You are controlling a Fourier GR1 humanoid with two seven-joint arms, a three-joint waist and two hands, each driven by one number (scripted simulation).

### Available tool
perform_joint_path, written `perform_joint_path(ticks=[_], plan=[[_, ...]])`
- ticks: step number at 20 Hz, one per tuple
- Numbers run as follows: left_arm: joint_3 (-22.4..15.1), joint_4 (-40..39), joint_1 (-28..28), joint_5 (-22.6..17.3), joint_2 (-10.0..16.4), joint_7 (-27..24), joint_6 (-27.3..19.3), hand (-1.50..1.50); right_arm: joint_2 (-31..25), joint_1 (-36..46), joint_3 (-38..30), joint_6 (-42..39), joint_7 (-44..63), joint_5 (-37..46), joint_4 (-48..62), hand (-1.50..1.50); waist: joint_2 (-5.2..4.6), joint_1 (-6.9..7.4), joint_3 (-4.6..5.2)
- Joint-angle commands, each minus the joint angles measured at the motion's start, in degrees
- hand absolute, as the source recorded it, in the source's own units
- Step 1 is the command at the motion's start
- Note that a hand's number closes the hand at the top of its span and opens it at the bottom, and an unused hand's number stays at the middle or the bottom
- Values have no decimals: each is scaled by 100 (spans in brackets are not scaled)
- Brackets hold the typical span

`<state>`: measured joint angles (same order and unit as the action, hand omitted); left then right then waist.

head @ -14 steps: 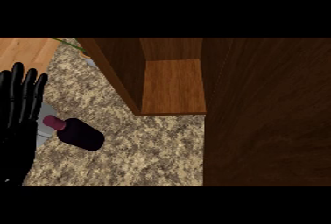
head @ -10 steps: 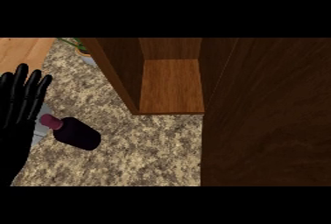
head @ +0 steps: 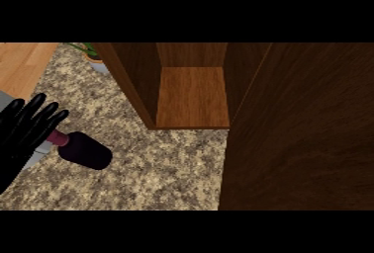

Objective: Pick up the wine, place it into the cabinet and close the cabinet

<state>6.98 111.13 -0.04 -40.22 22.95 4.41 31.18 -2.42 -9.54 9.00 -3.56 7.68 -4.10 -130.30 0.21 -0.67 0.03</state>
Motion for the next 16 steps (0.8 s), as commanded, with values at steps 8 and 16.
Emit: perform_joint_path(ticks=[8, 16], plan=[[808, -301, 550, -2634, 1437, 1400, 17, -150, 173, -459, 1528, 560, 1676, 982, -1818, -150, -5, 32, -1], [1125, -10, 268, -2863, 1562, 1756, -101, -150, 109, 318, 1635, 1076, 2497, 1206, -2120, -150, -3, 46, 3]])
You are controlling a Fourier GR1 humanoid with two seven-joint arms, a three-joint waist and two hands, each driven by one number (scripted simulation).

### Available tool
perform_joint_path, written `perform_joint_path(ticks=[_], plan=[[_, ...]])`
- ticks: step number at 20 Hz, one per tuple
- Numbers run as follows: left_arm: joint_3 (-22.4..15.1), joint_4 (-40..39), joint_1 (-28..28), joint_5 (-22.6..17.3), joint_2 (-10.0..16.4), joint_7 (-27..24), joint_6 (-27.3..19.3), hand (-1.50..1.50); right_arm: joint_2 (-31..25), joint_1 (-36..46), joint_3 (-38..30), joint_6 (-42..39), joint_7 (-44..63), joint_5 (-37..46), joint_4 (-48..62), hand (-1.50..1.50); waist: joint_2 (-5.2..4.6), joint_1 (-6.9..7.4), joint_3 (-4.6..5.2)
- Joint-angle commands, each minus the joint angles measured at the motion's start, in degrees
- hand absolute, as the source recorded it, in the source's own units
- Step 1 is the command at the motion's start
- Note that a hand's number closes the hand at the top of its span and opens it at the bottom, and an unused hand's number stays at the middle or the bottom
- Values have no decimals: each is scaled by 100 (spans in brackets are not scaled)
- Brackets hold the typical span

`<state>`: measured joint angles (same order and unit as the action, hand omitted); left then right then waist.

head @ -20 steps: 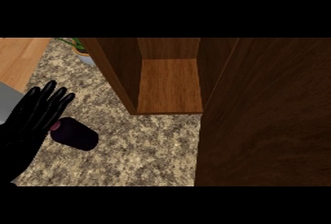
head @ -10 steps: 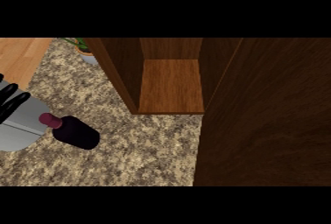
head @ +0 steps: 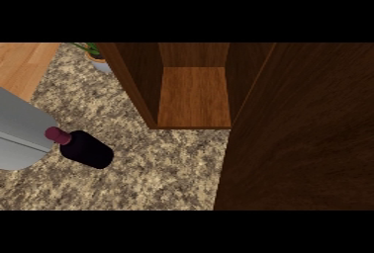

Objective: Pick up the wine, place it into the cabinet and close the cabinet

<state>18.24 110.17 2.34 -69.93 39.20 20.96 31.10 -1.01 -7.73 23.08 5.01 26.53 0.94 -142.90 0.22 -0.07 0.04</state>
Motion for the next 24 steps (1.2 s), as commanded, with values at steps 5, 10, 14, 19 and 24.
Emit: perform_joint_path(ticks=[5, 10, 14, 19, 24], plan=[[275, -122, -2, -189, 123, 360, -94, -150, -155, 346, 317, 421, 803, 748, -818, -150, 1, -18, 1], [161, -88, -204, 298, -275, 240, 116, -150, -247, 128, 911, 747, 894, 1180, -1042, -150, 22, -64, 5], [-10, -814, 290, 943, -468, 58, 348, -150, -48, 845, 902, 1048, 886, 1315, -381, -150, -12, -67, 9], [-114, -1172, 391, 1409, -708, -151, 599, -150, -600, 822, 551, 1030, 1597, 981, -1266, -150, -4, -149, 13], [-184, -1519, 600, 1700, -893, -219, 629, -150, -649, 821, 949, 1218, 1217, 1228, -929, -150, -3, -97, 5]])
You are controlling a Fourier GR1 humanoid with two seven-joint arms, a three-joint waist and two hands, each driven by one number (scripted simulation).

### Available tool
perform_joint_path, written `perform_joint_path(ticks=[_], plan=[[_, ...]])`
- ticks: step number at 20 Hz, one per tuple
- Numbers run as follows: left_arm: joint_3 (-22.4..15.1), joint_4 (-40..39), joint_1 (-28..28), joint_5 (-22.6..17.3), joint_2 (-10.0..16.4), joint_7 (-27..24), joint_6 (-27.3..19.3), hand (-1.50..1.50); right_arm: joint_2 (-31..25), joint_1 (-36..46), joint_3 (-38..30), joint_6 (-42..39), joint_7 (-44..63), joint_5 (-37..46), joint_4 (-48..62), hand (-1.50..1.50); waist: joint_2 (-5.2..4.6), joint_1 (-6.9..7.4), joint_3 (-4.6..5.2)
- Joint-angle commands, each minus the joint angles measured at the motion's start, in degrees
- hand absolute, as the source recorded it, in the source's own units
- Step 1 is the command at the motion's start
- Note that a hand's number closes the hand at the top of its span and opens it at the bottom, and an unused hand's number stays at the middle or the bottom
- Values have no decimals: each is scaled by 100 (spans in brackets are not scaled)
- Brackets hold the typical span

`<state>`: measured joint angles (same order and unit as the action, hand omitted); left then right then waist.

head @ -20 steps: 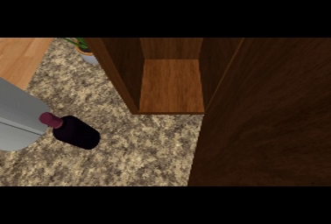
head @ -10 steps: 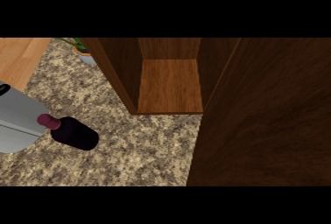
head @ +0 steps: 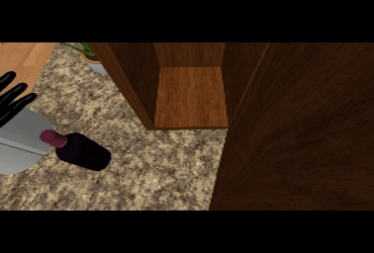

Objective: Pick up the wine, place it into the cabinet and close the cabinet

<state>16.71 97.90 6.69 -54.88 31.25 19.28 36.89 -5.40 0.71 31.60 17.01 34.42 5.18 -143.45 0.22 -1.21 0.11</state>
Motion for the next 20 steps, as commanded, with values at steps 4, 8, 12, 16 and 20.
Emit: perform_joint_path(ticks=[4, 8, 12, 16, 20], plan=[[112, -659, -160, 1006, -451, -670, 665, -150, -302, -111, 287, 245, 539, 891, -977, -150, 3, 7, 3], [-56, -981, -18, 1586, -720, -858, 696, -150, -370, 123, 343, 377, 687, 875, -1082, -150, 2, -33, 5], [214, -1321, -103, 1777, -663, -1204, 1016, -150, -527, 296, 229, 515, 913, 903, -1145, -150, 7, -11, 6], [269, -1578, -64, 2531, -876, -1732, 1083, -150, -820, 134, -15, 467, 844, 569, -1292, -150, 0, 8, -1], [355, -2387, 80, 3230, -903, -2352, 1326, -150, -754, 262, 355, 734, 744, 944, -1056, -150, -1, -61, 10]])
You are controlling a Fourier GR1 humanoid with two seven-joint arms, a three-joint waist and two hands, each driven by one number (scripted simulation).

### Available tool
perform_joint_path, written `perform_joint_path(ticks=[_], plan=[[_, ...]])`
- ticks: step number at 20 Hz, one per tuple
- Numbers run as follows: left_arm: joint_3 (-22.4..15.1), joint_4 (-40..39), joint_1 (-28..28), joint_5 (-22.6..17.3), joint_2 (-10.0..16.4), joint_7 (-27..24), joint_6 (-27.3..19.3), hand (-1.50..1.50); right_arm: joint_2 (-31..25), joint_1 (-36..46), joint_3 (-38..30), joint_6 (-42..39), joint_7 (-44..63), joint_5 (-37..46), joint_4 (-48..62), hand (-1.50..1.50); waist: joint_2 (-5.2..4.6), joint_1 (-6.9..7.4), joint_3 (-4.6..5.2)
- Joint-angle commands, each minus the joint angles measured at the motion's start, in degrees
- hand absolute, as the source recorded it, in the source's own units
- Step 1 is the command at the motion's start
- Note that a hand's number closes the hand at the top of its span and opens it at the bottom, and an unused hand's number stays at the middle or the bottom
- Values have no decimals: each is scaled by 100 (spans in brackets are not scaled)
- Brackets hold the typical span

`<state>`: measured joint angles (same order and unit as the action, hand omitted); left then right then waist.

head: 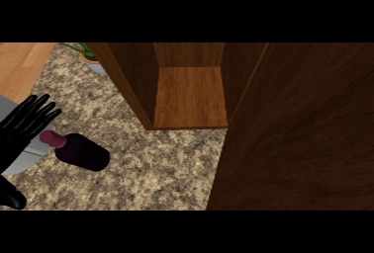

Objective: Pick up the wine, place it into the cabinet and close the cabinet

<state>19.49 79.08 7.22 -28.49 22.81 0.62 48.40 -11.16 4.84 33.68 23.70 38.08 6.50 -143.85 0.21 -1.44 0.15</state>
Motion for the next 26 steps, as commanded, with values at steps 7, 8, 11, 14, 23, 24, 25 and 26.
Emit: perform_joint_path(ticks=[7, 8, 11, 14, 23, 24, 25, 26], plan=[[48, -1578, 341, 1649, 76, -1628, 466, -150, -260, 99, 235, 210, 426, 816, -746, -150, -14, 12, 2], [40, -1672, 78, 1900, 15, -1979, 487, -150, -369, 34, 163, 219, 336, 661, -984, -150, -11, -63, 13], [-43, -1950, 375, 1935, 55, -1936, 294, -150, -414, -143, 545, 398, 526, 978, -1158, -150, 12, -50, 4], [-130, -2598, 703, 2316, 184, -2383, 279, -150, -417, -19, 511, 448, 319, 834, -901, -150, -13, -76, 9], [-511, -3604, 782, 3110, 68, -3776, -366, -150, -816, -114, 466, 418, -28, 611, -800, -150, -21, -52, 6], [-658, -3657, 976, 3133, -128, -3522, -482, -150, -885, -276, 215, 465, -113, 412, -918, -150, -23, -65, -1], [-541, -3919, 934, 3003, 159, -3652, -140, -150, -735, 234, 216, 542, 296, 564, -841, -150, -24, -56, 15], [-574, -3991, 1088, 2965, 155, -3613, -80, -150, -849, -171, 306, 531, -80, 455, -882, -150, -22, -83, 4]])
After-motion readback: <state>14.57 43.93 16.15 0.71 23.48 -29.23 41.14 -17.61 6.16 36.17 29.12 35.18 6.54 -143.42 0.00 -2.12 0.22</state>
